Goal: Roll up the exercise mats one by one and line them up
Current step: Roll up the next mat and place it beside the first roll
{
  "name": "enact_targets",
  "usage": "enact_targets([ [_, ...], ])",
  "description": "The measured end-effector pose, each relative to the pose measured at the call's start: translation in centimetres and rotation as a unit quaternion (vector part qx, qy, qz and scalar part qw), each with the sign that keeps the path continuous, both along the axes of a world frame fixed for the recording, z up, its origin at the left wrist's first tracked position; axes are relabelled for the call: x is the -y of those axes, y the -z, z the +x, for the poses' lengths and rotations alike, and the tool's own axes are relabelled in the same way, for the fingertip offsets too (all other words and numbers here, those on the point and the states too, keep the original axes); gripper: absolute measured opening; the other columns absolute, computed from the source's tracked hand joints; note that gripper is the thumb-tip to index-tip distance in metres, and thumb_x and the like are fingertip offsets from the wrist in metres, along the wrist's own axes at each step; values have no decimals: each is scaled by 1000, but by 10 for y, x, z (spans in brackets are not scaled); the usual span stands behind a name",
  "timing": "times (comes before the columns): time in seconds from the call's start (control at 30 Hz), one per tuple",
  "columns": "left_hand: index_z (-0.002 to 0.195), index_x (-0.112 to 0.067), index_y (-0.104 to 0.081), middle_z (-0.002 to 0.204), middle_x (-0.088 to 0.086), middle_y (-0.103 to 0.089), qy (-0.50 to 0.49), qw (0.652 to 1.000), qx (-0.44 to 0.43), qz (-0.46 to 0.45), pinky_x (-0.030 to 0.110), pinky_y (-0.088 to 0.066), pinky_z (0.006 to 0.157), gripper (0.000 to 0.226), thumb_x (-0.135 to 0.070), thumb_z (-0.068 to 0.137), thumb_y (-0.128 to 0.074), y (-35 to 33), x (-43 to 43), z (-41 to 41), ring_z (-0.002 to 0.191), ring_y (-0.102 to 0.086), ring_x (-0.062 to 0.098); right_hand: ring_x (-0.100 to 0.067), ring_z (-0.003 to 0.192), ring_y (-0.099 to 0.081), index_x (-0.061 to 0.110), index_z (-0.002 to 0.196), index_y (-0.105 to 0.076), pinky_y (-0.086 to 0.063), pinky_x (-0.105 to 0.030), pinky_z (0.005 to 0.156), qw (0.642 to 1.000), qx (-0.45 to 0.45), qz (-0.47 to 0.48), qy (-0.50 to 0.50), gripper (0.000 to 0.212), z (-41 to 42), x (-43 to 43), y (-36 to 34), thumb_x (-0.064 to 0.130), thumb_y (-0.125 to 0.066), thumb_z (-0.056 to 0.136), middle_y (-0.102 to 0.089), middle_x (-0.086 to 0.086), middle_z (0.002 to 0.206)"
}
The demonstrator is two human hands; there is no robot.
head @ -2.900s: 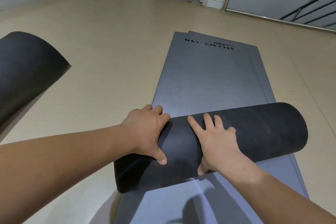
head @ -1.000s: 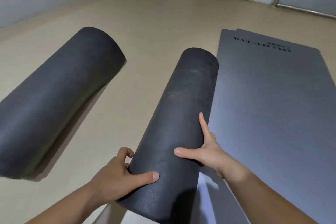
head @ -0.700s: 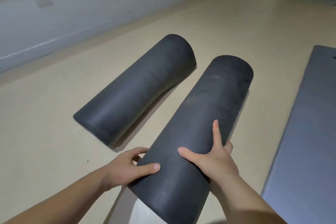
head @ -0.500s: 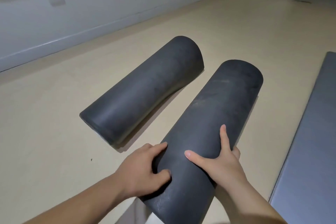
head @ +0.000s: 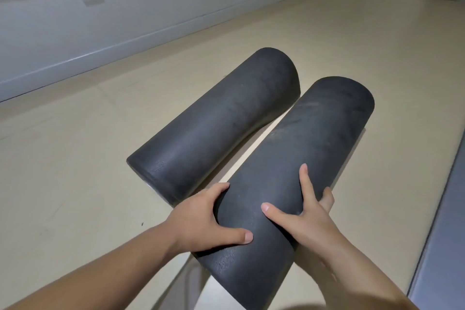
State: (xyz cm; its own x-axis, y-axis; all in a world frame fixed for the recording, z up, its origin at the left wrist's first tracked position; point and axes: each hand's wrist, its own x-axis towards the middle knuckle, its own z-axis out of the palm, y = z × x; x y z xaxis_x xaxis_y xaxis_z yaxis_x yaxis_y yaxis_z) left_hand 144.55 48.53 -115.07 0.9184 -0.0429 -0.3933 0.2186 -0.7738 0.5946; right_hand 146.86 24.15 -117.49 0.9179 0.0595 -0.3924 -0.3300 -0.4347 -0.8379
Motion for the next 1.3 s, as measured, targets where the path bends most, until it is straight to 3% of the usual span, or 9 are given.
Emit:
enact_targets([
  [0.13,136,-53,-53,124,-33,-66,-7,999,-6,-48,31,-54,102,90,-78,56,-86,-1,-14,5,114,-64,-8,-14,146,-42,75,149,-3,-33,-26,112,997,19,-37,-70,108,13,-1,-8,60,-83,78,26,12,169],
  [0.23,138,-51,-50,125,-24,-54,11,993,54,103,33,-52,100,90,-89,57,-64,-7,-9,0,121,-52,3,-9,143,-43,75,149,-9,-36,-26,102,996,32,-56,-59,109,13,-10,-11,65,-86,72,19,13,171],
  [0.33,123,-46,-51,115,-19,-54,26,985,62,159,35,-53,94,72,-85,63,-56,-12,2,-3,116,-54,15,-11,150,-35,74,150,-9,-37,-34,111,995,40,-79,-41,111,9,-19,-8,72,-84,68,16,12,172],
  [0.4,119,-42,-49,111,-17,-54,26,986,35,161,37,-54,93,81,-93,57,-58,-11,5,1,113,-54,17,-9,148,-38,73,151,-8,-38,-34,108,994,48,-90,-34,109,7,-27,-9,72,-81,70,16,11,172],
  [0.53,142,-32,-37,126,-12,-51,48,979,-5,196,39,-52,100,125,-101,41,-64,-7,7,7,122,-49,18,-2,130,-45,73,151,-5,-39,-30,100,993,55,-98,-36,106,9,-36,-10,74,-78,73,19,11,171],
  [0.63,131,-38,-45,117,-16,-56,41,984,5,174,37,-54,97,115,-99,37,-70,-1,-2,12,115,-54,15,-17,151,-36,68,154,-8,-40,-39,112,989,96,-108,-39,99,6,-32,-2,76,-71,78,14,11,172],
  [0.77,126,-49,-54,114,-27,-65,30,994,9,103,33,-56,94,103,-94,37,-79,-1,-24,21,110,-64,5,-20,156,-26,58,159,-15,-39,-42,116,985,145,-91,-29,95,-6,-27,10,70,-70,82,4,18,171],
  [0.97,124,-45,-55,110,-27,-69,47,992,13,120,34,-57,92,98,-93,41,-77,-3,-23,24,104,-67,6,-15,157,-24,84,141,-1,-33,-48,124,996,88,1,-16,92,-14,-29,16,76,-69,79,-7,13,170],
  [1.3,110,-33,-46,102,-14,-60,53,982,-13,182,38,-59,85,90,-88,44,-72,7,-7,20,94,-65,17,-16,153,-30,82,141,-9,-41,-52,117,995,94,6,13,105,-17,-29,30,83,-76,60,-11,18,166],
])
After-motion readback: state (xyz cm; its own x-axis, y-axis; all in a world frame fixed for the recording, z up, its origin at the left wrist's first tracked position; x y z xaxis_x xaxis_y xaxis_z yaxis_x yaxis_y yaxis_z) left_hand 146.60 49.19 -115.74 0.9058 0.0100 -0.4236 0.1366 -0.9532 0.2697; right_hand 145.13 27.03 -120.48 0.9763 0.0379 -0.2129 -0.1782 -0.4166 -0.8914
